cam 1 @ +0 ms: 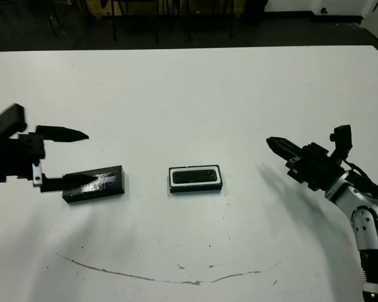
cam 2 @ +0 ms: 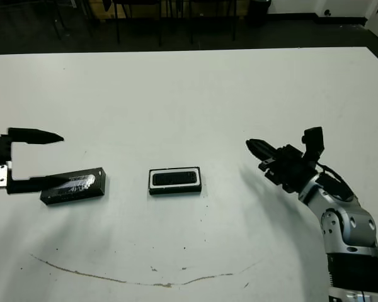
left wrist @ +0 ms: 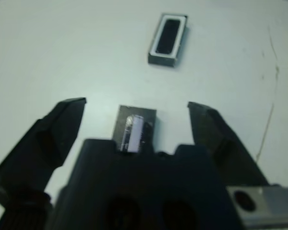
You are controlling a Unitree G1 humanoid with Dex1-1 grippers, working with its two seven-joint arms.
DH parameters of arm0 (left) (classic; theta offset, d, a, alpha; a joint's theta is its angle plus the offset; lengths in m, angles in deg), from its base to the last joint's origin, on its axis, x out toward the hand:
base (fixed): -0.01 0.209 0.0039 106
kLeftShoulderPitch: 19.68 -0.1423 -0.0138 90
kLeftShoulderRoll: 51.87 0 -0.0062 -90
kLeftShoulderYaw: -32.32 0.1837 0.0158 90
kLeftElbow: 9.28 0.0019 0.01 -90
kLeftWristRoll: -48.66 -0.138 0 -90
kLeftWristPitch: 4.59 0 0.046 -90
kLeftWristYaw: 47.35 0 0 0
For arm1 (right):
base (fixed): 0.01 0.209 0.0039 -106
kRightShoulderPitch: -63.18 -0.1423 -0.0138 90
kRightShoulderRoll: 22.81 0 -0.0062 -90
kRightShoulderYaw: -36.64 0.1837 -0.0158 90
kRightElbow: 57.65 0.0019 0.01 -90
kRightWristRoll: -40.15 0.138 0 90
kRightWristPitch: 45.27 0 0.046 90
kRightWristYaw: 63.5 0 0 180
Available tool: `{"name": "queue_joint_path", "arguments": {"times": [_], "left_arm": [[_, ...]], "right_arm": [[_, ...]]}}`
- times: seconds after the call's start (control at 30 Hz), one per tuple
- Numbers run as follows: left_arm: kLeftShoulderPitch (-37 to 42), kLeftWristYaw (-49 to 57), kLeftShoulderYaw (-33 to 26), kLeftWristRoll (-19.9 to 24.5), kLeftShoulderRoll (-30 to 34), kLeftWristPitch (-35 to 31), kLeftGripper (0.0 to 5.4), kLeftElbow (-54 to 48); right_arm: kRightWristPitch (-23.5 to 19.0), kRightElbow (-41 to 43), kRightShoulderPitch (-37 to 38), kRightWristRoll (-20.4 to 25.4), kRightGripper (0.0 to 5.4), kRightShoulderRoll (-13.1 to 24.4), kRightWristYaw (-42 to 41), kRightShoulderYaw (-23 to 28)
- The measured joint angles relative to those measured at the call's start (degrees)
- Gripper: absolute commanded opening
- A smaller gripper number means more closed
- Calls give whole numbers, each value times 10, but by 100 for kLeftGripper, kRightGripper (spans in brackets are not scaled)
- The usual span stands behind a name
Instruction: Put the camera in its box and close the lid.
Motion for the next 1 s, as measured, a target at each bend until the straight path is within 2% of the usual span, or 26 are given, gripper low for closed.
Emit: {"name": "queue_joint_path", "arguments": {"times": [0.27,0.5,0.7,1.0], "left_arm": [[36,-22,45,-40,-9,20,539,48],[63,-32,81,-78,-28,44,539,107],[78,-38,99,-104,-36,44,539,150],[87,-52,107,-120,-48,74,539,167]], "right_arm": [[-1,6,0,-9,0,2,0,0],[-27,22,1,-14,0,7,20,3],[-31,45,7,-20,0,12,29,5],[-31,54,9,-22,0,12,38,5]]}}
